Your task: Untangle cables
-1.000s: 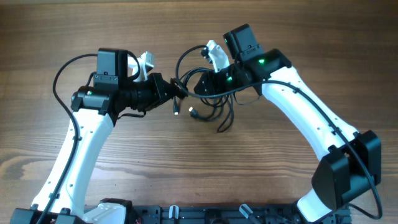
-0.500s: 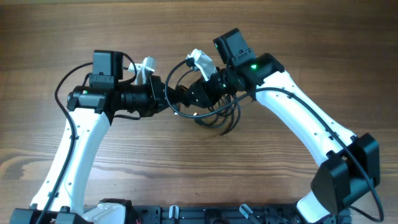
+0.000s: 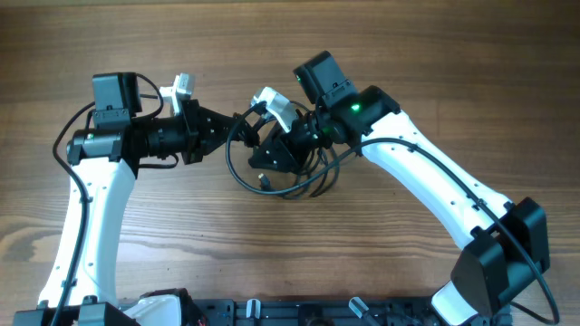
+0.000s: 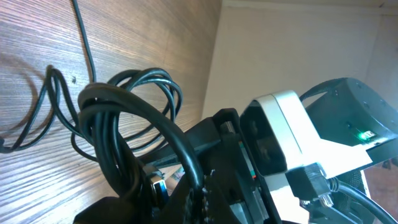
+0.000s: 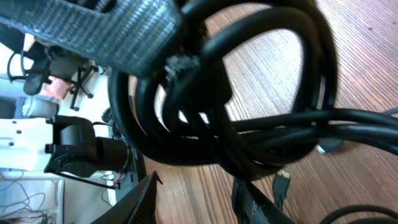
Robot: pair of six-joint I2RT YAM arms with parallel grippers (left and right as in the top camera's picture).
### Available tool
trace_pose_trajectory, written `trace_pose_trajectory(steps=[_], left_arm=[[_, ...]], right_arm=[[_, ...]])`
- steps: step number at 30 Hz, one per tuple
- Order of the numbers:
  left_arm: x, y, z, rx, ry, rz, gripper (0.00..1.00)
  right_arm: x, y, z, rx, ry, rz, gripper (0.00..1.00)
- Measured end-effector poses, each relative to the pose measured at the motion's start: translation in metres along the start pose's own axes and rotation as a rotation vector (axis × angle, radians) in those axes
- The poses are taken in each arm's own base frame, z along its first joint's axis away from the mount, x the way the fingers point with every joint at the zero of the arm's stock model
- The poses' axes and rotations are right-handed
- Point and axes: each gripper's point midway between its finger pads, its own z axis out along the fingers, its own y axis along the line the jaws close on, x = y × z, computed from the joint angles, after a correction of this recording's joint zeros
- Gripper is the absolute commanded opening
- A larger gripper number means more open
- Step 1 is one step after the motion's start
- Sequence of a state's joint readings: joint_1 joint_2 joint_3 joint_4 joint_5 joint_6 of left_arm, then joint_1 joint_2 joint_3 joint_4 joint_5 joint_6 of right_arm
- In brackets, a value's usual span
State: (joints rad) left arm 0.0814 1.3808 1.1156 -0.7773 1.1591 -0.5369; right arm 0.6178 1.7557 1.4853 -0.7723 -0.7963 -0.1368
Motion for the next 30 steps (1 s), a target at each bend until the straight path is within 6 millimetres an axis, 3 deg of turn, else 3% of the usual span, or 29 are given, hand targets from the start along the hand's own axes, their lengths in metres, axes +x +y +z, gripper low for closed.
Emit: trace_pose_trajectory(steps=[5, 13, 17, 22, 30], left_arm=[[-0.001, 0.0, -0.001, 0.003, -0.003, 0.001, 0.04], [0.0, -0.002, -0.001, 0.012, 0.003, 0.001, 0.04], [0.004, -0.002, 0.001, 0.012, 0.018, 0.009, 0.04], [0.007, -0.003, 0.005, 0.011, 0.033, 0.034, 0.04], [0.009, -0.005, 0.005, 0.017, 0.038, 0.041, 0.04]], right_arm=[[-0.011, -0.001, 0.0, 0.001, -0.042, -0.037, 0.42], [-0.016, -0.041, -0.005, 0.24, -0.05, -0.023, 0.45], [-0.021, -0.049, -0.007, 0.29, -0.068, -0.035, 0.45], [-0.029, -0.048, -0.007, 0.279, -0.096, -0.056, 0.46], [-0.041, -0.021, -0.004, 0.115, -0.147, -0.099, 0.46]])
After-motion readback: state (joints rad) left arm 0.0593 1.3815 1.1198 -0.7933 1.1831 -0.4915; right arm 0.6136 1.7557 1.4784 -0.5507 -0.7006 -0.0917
